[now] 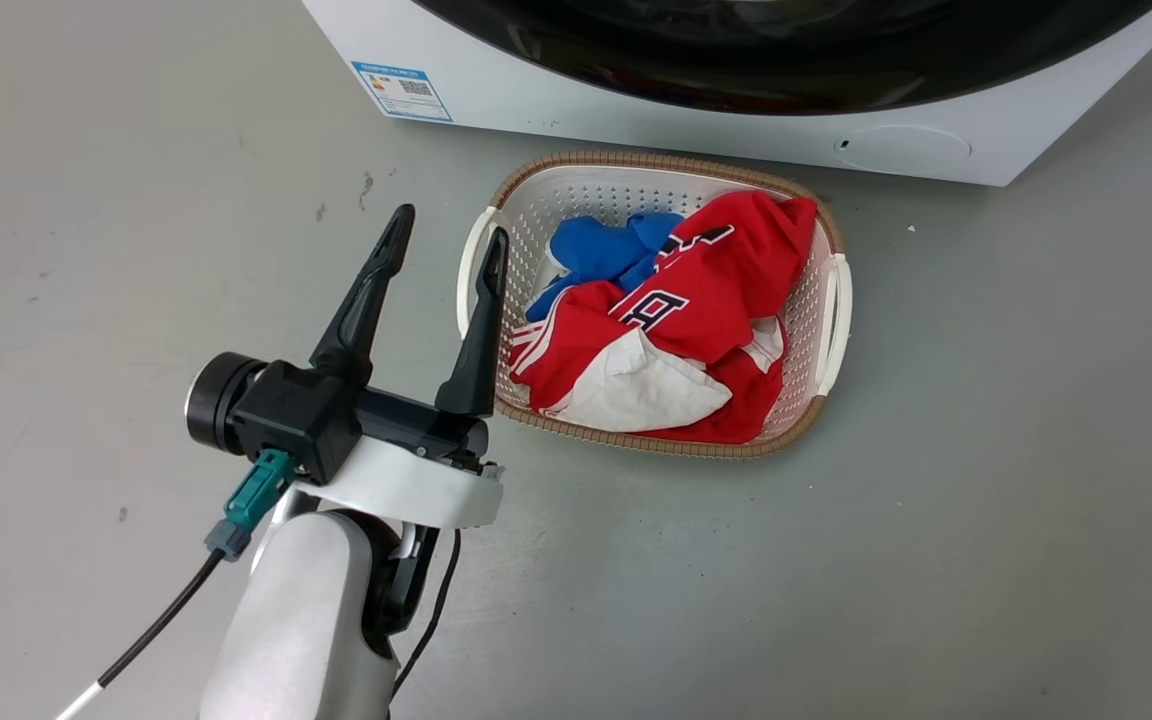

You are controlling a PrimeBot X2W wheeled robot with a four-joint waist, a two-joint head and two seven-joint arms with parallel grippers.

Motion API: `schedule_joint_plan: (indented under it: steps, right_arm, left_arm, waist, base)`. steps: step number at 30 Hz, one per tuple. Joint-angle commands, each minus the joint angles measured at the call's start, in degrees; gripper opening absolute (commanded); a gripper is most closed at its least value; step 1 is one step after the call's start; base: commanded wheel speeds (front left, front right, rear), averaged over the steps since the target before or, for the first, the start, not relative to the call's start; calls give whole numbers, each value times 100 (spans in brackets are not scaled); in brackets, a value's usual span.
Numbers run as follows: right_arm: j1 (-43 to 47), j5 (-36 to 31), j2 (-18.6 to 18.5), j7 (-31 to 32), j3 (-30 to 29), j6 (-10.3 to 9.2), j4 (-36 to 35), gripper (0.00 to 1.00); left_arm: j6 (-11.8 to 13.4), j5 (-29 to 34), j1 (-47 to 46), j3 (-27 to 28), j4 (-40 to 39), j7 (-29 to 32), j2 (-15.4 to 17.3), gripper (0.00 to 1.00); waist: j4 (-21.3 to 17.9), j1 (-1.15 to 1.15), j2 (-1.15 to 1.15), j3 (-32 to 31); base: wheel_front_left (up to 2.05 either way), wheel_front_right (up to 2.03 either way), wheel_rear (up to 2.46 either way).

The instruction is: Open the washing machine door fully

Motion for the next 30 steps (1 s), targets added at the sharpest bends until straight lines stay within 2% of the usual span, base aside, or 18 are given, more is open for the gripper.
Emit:
schedule_joint_plan:
  steps: [1, 10, 22, 30]
  right_arm:
    - [-37, -29, 53, 150, 39, 3, 58, 0]
    - [501, -114, 153, 1216, 197, 9, -262, 0]
    - [1962, -52, 328, 2340, 190, 8, -1357, 0]
    - [3164, -18, 793, 2987, 62, 9, -2352, 0]
  left_arm:
    - [0, 22, -78, -5, -12, -14, -8, 100]
    - [-14, 23, 41, 86, 141, -14, -28, 100]
    - [-18, 88, 598, 175, 340, -14, -34, 100]
    - [-27, 93, 1000, 99, 525, -14, -37, 100]
  waist:
    - [9, 0, 0, 5]
    - [-11, 0, 0, -272]
    - [-121, 0, 0, -1105]
    - [-96, 0, 0, -1686]
  base:
    - [0, 0, 0]
    - [0, 0, 0]
    - [0, 0, 0]
    - [0, 0, 0]
